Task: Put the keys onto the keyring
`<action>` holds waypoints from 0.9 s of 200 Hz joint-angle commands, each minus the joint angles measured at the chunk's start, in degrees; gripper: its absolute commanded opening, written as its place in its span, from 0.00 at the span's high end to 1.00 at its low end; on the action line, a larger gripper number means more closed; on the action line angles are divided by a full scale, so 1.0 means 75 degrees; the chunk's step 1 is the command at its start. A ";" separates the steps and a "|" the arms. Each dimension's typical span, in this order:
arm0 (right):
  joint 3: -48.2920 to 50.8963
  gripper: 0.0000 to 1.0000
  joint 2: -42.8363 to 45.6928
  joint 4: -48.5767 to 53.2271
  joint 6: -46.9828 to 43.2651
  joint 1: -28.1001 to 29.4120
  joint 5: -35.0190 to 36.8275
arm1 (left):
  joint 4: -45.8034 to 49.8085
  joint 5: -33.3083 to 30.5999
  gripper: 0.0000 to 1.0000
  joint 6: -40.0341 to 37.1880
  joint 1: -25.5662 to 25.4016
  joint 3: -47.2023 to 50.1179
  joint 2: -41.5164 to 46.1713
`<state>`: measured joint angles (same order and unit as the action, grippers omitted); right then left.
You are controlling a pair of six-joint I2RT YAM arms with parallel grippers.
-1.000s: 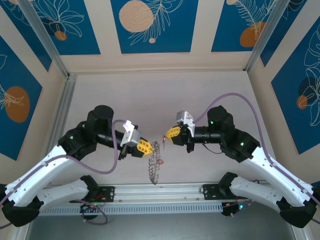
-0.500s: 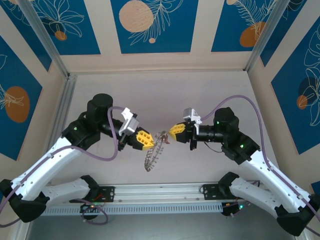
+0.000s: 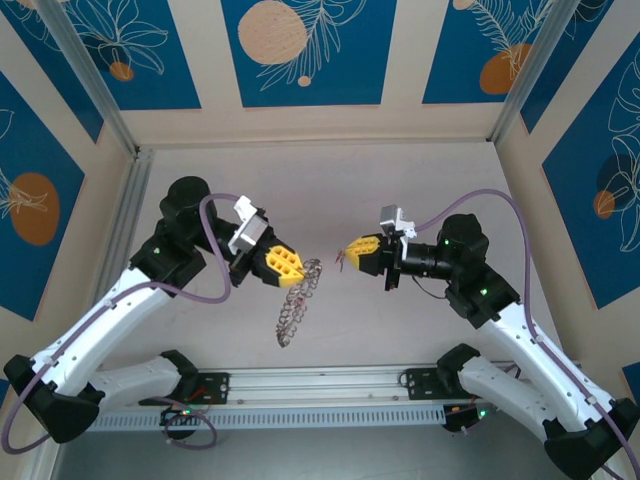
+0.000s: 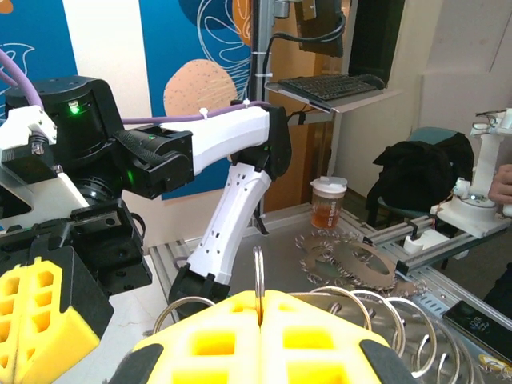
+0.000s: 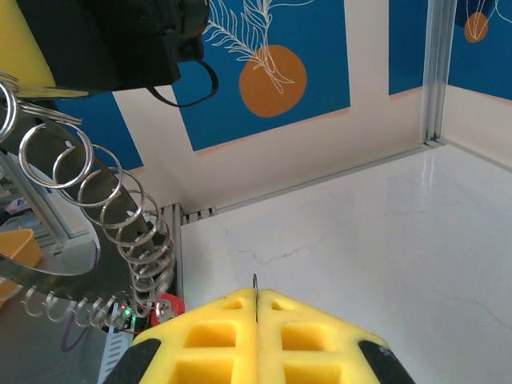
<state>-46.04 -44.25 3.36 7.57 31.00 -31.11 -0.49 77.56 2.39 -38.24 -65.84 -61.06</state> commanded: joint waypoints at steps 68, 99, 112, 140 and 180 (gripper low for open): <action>0.0162 1.00 0.0248 -0.0352 0.0277 -0.0054 -0.0141 | -0.2037 0.0008 1.00 0.1313 0.0173 0.0363 0.0102; 0.0187 1.00 0.0470 -0.0218 0.0393 -0.0054 0.0046 | -0.1858 -0.0649 1.00 0.1184 0.0168 0.0520 0.0218; 0.0121 1.00 0.0571 -0.0080 0.0396 -0.0045 0.0130 | -0.1879 -0.0942 1.00 0.1191 0.0176 0.0660 0.0294; 0.0046 1.00 0.0719 0.0144 0.0399 0.0047 0.0129 | -0.2306 -0.1500 1.00 0.1395 0.0174 0.1027 0.0472; -0.0147 1.00 0.0698 0.0398 0.0125 0.0683 0.0377 | -0.1821 -0.2465 1.00 0.1024 0.0149 0.1219 0.0658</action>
<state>-45.15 -39.18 4.10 9.87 33.21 -29.95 -13.76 64.82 11.57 -37.60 -57.08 -57.80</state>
